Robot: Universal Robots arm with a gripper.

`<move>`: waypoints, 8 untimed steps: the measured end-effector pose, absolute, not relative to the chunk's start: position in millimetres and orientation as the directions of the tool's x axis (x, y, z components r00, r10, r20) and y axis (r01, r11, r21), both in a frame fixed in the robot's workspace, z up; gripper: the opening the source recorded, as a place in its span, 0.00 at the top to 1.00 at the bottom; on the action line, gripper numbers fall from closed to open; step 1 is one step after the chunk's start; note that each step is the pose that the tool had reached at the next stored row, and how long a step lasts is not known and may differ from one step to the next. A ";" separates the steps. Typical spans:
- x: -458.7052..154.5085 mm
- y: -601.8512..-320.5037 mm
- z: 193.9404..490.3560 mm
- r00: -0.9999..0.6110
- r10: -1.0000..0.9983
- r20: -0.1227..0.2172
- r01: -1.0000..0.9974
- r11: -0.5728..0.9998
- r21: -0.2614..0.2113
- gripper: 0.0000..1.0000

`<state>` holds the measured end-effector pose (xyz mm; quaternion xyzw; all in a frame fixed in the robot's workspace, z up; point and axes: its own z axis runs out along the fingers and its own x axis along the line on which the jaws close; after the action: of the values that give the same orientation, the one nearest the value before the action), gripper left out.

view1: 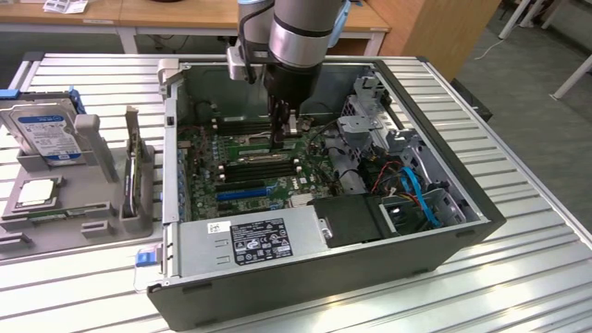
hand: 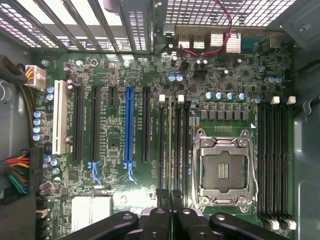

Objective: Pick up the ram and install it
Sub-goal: 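Insert the ram into the slot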

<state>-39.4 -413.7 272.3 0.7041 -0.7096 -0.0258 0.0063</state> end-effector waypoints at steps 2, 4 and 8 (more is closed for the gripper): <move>-39.4 -413.7 270.4 -0.008 -1.000 -0.027 -0.999 0.007 0.045 0.89; -39.4 -413.7 268.5 -0.008 -1.000 -0.027 -0.999 0.007 0.045 0.89; -39.5 -413.7 264.8 -0.008 -1.000 -0.027 -0.999 0.007 0.045 0.89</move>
<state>-39.5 -413.7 264.8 0.7042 -0.7095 -0.0258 0.0063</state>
